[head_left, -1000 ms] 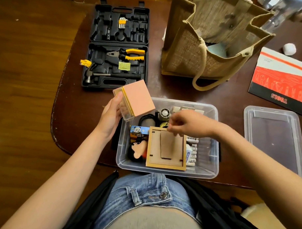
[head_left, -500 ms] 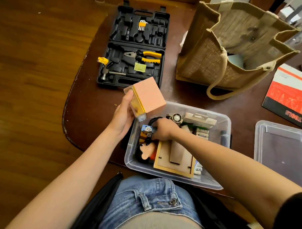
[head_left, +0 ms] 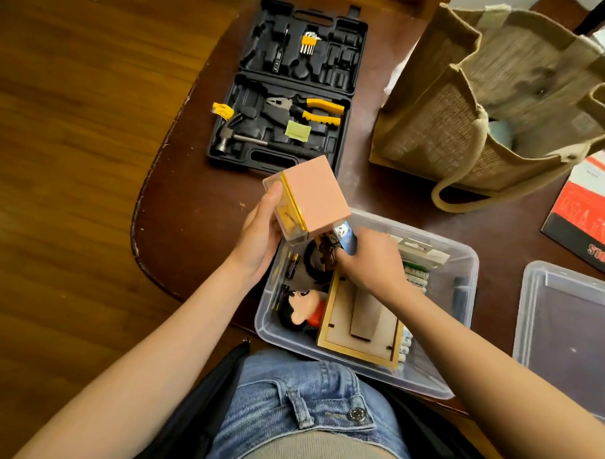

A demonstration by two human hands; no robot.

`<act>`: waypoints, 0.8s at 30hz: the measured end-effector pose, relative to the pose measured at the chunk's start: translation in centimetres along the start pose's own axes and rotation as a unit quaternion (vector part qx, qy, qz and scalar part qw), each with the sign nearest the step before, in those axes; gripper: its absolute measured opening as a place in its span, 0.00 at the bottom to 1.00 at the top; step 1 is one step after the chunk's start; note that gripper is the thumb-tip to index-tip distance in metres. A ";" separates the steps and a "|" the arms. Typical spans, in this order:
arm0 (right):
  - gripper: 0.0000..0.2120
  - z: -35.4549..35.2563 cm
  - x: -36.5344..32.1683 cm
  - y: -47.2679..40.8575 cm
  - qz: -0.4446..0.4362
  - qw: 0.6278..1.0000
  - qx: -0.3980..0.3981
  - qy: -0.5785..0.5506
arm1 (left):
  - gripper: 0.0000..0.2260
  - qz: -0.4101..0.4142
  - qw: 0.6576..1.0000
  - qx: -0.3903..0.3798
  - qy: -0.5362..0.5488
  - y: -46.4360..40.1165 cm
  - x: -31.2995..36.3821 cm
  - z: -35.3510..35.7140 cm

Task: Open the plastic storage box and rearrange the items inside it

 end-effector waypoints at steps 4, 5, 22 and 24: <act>0.14 0.0 -0.1 0.2 -0.031 0.998 -0.021 -0.050 | 0.21 -0.003 1.000 -0.004 -0.008 -0.1 -0.1 -0.1; 0.14 0.0 -0.1 0.5 -0.035 0.997 -0.032 -0.057 | 0.21 -0.004 1.000 -0.005 -0.010 -0.1 -0.1 -0.2; 0.14 3.4 -8.0 0.4 -0.028 0.940 -0.340 -0.015 | 0.25 -0.003 0.999 0.002 0.033 -0.3 0.0 -0.4; 0.17 4.8 -8.2 -0.7 0.051 0.939 -0.322 -0.108 | 0.25 -0.003 0.999 0.005 0.035 -0.3 0.0 -0.3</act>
Point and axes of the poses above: each hand's wrist, its own y-axis away from the middle knuckle, its own z-axis out of the palm, x = y × z, the point moved 2 cm from there along -y, towards the middle knuckle, and after that the axes turned 11 degrees about y, right-handed, at the moved point
